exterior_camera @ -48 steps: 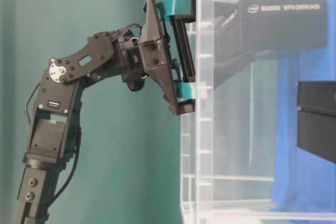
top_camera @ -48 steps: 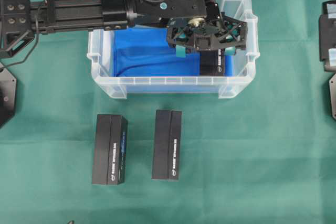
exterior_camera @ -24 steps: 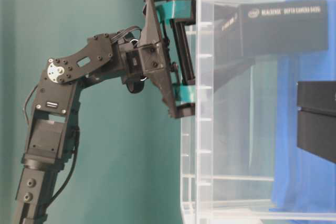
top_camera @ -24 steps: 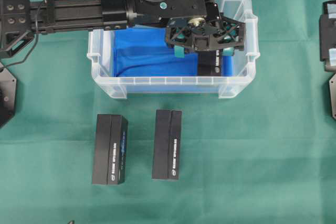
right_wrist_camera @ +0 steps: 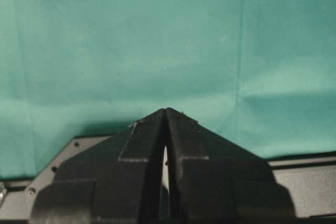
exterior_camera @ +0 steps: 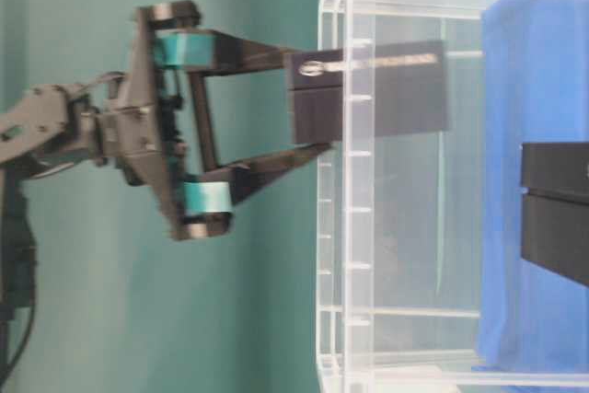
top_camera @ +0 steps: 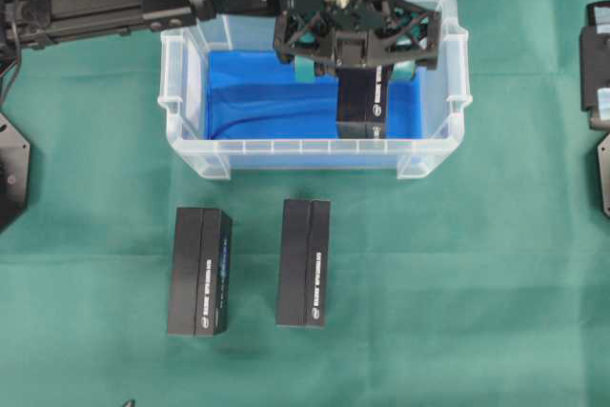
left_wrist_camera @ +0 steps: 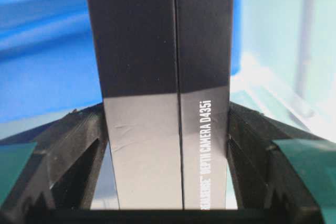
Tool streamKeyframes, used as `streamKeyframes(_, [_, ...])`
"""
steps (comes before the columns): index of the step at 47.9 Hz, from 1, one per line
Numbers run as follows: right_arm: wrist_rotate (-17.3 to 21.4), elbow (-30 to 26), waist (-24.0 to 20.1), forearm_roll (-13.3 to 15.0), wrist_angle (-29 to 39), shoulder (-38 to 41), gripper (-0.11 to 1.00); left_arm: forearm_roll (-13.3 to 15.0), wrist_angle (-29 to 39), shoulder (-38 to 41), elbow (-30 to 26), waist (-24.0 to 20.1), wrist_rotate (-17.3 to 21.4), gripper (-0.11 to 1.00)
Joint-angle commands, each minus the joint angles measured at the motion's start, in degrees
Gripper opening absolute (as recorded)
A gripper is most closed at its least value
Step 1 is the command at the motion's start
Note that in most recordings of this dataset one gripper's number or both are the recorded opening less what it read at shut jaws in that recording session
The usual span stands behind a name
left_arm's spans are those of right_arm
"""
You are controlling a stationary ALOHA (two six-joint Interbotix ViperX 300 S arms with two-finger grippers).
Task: Take the box out of the case with the left arm.
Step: 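Close the left gripper on the right box and lift it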
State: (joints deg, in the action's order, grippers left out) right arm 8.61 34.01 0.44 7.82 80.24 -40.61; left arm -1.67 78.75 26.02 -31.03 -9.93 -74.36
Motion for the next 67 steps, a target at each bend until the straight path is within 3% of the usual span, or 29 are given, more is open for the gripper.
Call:
streamKeyframes(1, [0.00, -0.62, 0.09, 0.00, -0.09, 0.00, 0.03, 0.09, 2.37, -2.46, -5.01, 0.18, 0.09, 0.62])
streamKeyframes(14, [0.00, -0.62, 0.00, 0.00, -0.09, 0.00, 0.03, 0.00, 9.76, -1.05, -14.15, 0.18, 0.35, 0.62])
streamKeyframes(31, [0.00, -0.62, 0.00, -0.09, -0.09, 0.00, 0.03, -0.44, 15.82, -1.05, -21.80, 0.18, 0.18, 0.62])
streamKeyframes(67, [0.09, -0.70, 0.09, -0.09, 0.00, 0.00, 0.03, -0.62, 16.61, -1.23, -22.68, 0.53, 0.44, 0.62])
